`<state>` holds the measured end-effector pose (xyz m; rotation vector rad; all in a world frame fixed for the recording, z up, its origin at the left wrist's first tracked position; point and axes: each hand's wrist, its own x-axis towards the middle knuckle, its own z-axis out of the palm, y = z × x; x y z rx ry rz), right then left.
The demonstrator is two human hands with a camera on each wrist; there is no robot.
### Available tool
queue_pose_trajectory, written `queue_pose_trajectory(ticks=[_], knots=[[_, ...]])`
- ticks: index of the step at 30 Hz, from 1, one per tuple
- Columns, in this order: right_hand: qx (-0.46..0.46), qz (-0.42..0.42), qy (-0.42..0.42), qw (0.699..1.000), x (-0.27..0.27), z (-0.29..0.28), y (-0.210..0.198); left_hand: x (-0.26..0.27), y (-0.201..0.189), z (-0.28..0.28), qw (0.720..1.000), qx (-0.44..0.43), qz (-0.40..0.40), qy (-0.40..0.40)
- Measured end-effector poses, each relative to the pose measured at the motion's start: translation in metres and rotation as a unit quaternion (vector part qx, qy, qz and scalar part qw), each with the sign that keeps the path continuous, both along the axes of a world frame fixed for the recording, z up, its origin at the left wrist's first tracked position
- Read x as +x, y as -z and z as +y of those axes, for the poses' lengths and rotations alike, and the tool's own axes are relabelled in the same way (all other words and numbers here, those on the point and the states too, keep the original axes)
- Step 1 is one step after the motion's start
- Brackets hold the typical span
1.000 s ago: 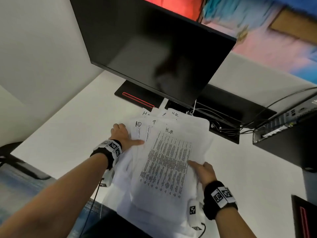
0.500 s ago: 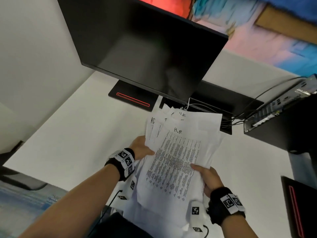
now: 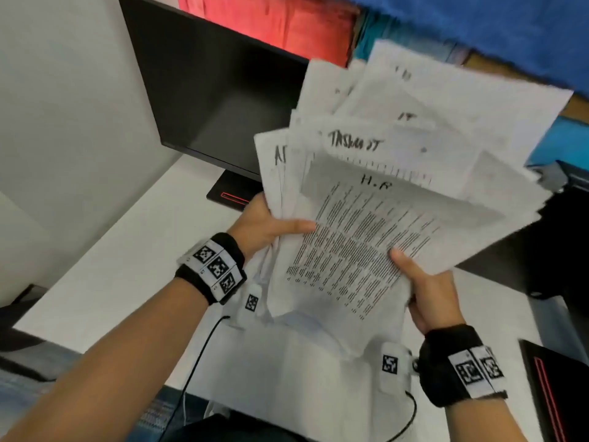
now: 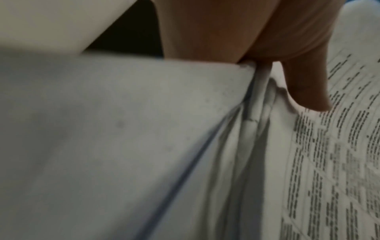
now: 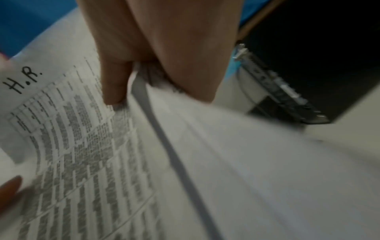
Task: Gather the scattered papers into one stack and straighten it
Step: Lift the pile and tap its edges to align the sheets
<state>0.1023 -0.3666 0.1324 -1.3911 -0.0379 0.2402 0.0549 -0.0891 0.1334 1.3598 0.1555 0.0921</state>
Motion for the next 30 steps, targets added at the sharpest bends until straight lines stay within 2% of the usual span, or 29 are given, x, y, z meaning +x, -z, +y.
queue_pose_trajectory(ticks=[3, 6, 9, 13, 18, 23, 26, 28, 30], knots=[[0.021, -0.096, 0.016, 0.995, 0.007, 0.022, -0.020, -0.003, -0.023, 0.021, 0.996, 0.016, -0.068, -0.063], [-0.014, -0.107, 0.003, 0.994, 0.008, 0.037, -0.022, -0.008, -0.027, 0.036, 0.989, 0.056, -0.097, -0.093], [-0.078, -0.102, -0.020, 0.992, 0.013, 0.049, -0.010, -0.005, -0.018, 0.042, 0.988, 0.102, -0.077, -0.087], [-0.101, -0.048, -0.065, 0.992, 0.033, 0.067, 0.009, 0.016, -0.007, 0.037, 0.985, 0.144, -0.039, -0.086], [-0.151, -0.026, -0.074, 0.985, 0.057, 0.078, 0.030, 0.035, 0.008, 0.037, 0.983, 0.121, 0.008, -0.138], [-0.209, 0.009, -0.030, 0.977, 0.062, 0.062, 0.062, 0.033, 0.001, 0.045, 0.980, 0.058, -0.005, -0.191], [-0.215, 0.094, 0.018, 0.972, 0.058, 0.051, 0.081, 0.033, -0.006, 0.057, 0.972, -0.057, -0.026, -0.226], [-0.141, 0.166, 0.034, 0.975, 0.055, 0.049, 0.088, 0.036, -0.001, 0.065, 0.960, -0.158, -0.020, -0.229], [0.014, 0.218, 0.001, 0.976, 0.053, 0.048, 0.093, 0.038, 0.009, 0.066, 0.954, -0.225, -0.007, -0.196]])
